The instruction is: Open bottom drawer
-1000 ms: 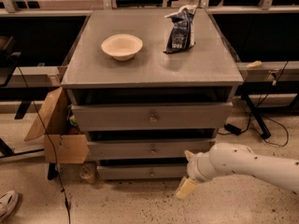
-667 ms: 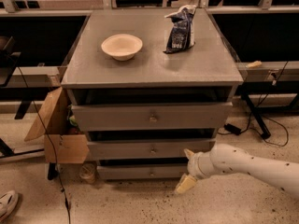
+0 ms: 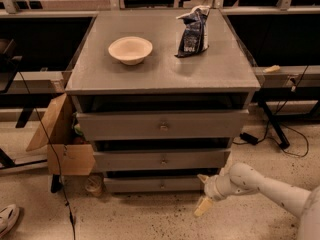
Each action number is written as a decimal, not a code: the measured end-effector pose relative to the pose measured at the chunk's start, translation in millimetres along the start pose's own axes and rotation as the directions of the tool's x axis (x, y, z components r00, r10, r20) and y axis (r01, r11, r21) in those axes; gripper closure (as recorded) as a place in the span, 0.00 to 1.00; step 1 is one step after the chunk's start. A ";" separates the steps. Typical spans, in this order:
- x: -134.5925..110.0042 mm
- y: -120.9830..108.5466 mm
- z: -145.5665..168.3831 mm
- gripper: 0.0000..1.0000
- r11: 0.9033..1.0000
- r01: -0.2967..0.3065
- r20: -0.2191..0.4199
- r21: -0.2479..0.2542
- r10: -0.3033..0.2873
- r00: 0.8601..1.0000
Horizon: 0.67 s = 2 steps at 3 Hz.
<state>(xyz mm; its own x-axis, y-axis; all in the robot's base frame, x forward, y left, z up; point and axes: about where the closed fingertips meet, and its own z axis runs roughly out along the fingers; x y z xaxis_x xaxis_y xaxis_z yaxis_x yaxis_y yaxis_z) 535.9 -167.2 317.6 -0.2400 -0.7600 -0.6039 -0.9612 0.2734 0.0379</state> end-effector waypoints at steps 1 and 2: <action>44.4 14.8 44.1 0.00 0.993 -0.054 0.021 -0.109 0.056 0.998; 60.8 16.8 65.0 0.00 0.988 -0.078 0.087 -0.130 0.090 0.992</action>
Offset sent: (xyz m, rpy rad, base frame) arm -0.0210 -0.0075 -0.1138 0.2244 0.1196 -0.0212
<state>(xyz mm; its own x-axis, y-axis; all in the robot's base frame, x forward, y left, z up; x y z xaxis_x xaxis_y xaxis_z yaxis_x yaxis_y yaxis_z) 514.0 -170.5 229.8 -0.3125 -0.6786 -0.6647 -0.9490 0.2530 0.1879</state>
